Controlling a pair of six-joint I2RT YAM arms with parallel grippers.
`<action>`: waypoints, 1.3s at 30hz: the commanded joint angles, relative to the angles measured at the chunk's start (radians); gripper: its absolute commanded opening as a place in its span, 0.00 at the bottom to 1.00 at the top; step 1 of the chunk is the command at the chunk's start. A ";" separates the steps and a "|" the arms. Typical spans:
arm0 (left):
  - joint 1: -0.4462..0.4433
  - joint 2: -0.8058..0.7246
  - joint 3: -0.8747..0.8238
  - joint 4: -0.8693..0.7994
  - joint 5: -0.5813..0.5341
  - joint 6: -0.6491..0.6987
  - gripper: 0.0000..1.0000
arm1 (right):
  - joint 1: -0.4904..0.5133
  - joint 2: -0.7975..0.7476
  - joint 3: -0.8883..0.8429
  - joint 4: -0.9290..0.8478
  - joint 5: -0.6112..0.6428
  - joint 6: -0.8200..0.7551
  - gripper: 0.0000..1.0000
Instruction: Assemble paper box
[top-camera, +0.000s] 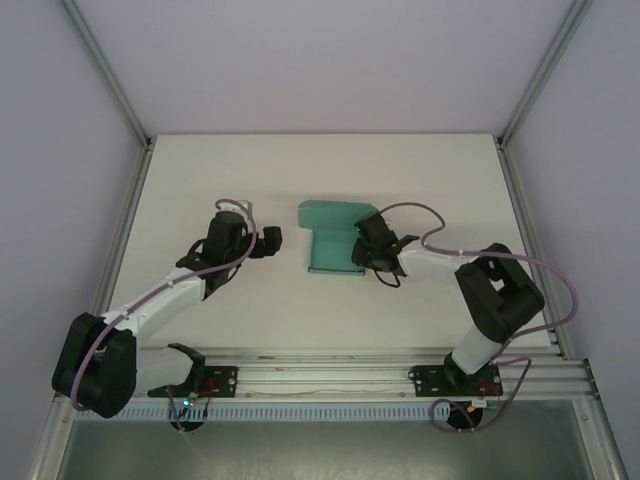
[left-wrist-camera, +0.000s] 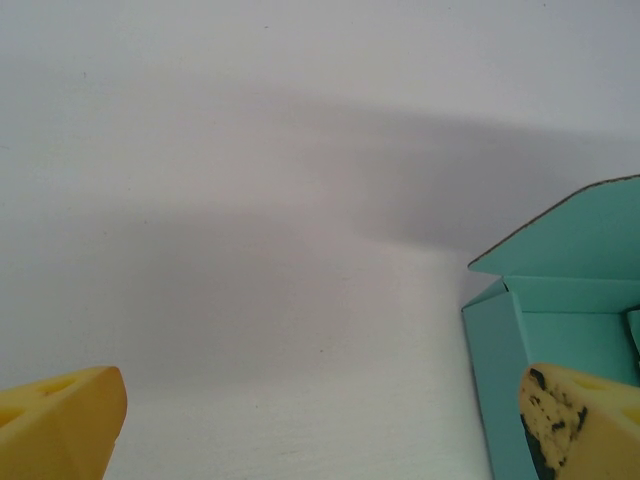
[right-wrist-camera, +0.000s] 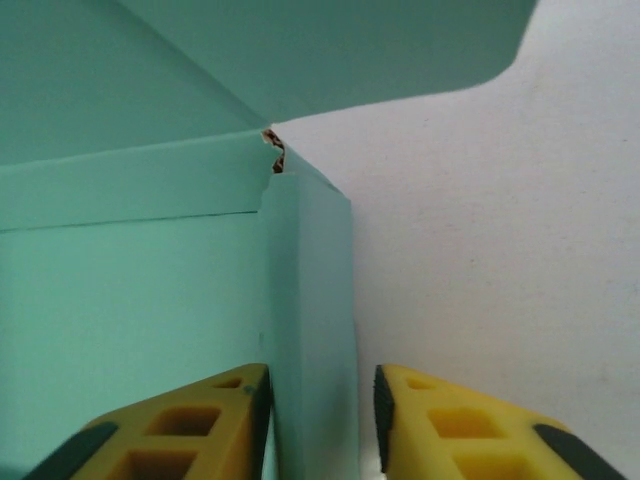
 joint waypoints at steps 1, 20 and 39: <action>0.004 -0.007 -0.007 0.023 -0.002 -0.004 1.00 | 0.005 0.030 0.018 -0.011 0.061 0.001 0.28; 0.004 -0.033 0.015 -0.026 -0.061 -0.007 1.00 | 0.093 0.395 0.367 -0.650 0.410 0.000 0.00; 0.004 -0.067 0.032 -0.055 -0.026 0.010 1.00 | 0.142 0.325 0.349 -0.448 0.280 -0.116 0.07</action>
